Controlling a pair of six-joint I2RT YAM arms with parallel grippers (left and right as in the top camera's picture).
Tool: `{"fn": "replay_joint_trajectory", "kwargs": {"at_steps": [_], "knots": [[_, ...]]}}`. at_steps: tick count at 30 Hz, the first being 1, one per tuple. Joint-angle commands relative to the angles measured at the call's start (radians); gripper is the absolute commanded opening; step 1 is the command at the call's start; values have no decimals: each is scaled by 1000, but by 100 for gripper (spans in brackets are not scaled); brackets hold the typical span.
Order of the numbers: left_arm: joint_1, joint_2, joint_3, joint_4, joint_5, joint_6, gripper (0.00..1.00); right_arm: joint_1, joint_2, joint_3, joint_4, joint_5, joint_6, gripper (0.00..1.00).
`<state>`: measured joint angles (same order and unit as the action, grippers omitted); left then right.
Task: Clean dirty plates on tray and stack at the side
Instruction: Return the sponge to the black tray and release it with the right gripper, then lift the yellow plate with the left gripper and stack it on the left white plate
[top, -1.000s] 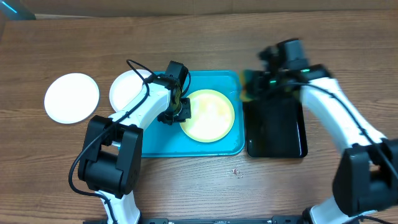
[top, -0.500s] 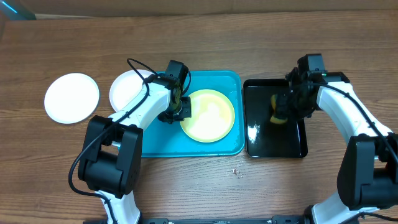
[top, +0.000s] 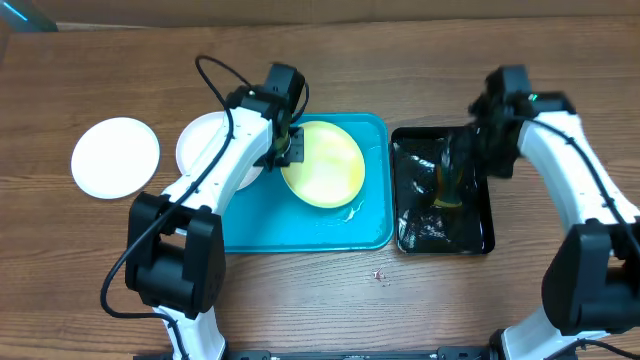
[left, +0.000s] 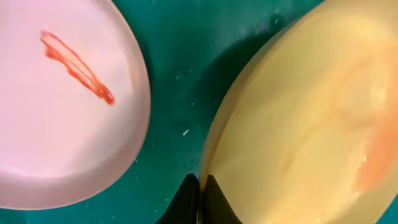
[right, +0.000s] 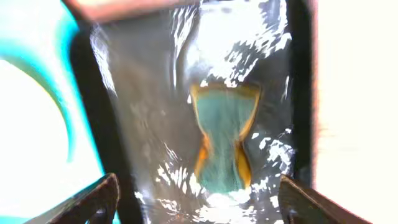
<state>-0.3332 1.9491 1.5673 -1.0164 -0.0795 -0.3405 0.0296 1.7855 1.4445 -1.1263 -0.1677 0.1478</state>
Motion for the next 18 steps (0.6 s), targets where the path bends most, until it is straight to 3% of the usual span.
{"fn": "replay_joint_trajectory", "kwargs": {"at_steps": [1,4,5,11,18], "knots": [[1,13,119,-40,-29,24,4,-73,-10,165,-17,10,46,87],[1,13,201,-79,-29,37,4,-140,-10,212,-5,11,54,93],[1,13,229,-90,-29,45,4,-164,-10,212,3,11,54,100],[-40,13,356,-124,-73,57,4,-274,-8,211,15,26,54,100],[-205,13,367,-65,-283,57,4,-313,-8,211,15,26,54,100]]}}
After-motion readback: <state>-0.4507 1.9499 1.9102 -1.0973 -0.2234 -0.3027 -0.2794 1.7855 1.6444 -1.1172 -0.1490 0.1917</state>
